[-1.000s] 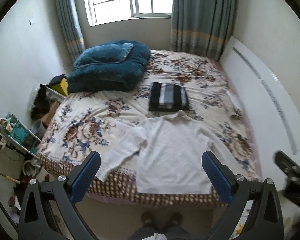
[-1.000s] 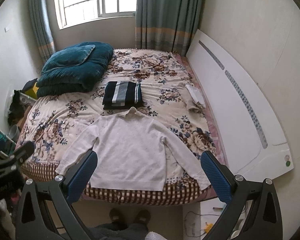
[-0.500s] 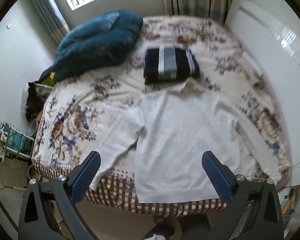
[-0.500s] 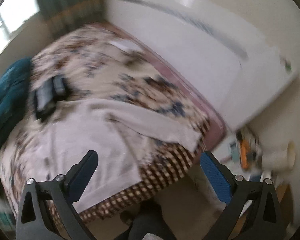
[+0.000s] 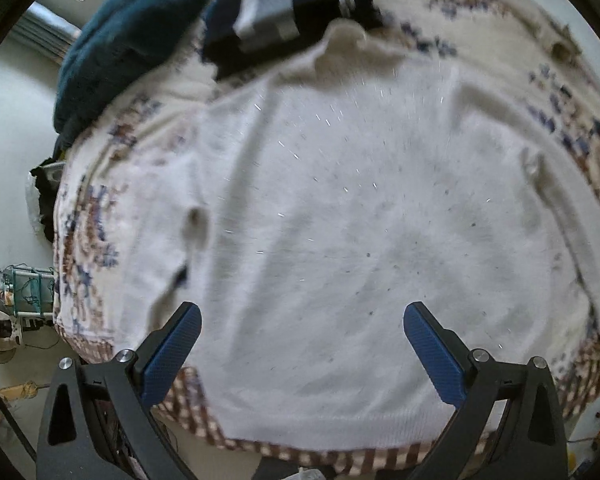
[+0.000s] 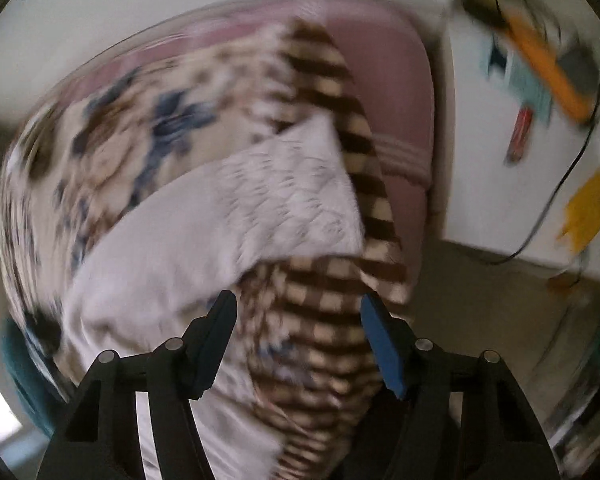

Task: Fold small clothes
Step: 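Lower the right gripper to the sweater's sleeve cuff and grasp it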

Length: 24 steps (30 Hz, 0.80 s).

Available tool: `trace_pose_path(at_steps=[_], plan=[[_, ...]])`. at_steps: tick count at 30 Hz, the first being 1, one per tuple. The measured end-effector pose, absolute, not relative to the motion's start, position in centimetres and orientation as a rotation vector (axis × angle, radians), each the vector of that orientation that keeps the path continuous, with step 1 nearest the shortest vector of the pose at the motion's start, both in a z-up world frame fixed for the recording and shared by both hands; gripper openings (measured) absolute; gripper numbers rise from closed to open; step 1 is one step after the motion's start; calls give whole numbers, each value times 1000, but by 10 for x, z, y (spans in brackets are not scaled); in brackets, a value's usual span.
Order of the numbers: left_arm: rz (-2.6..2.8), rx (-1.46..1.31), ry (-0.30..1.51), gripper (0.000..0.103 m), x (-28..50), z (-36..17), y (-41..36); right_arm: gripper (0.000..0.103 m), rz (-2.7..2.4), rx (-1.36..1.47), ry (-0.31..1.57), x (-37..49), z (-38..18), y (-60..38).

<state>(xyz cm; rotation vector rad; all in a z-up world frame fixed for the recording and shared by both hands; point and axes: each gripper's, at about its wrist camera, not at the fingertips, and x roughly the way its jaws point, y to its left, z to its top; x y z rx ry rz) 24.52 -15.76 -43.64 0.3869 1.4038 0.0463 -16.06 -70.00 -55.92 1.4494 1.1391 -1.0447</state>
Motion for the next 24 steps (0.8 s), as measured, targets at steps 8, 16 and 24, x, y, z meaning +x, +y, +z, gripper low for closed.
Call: trace_pose_path(at_steps=[8, 16, 24], plan=[[60, 322, 1458, 103, 274, -497, -153, 44, -1227, 1655, 848, -174, -610, -704], [96, 268, 1418, 103, 294, -510, -101, 14, -1257, 1253, 915, -103, -546, -688], [207, 159, 1369, 103, 299, -485, -4, 14, -749, 580, 1055, 113, -434, -566]])
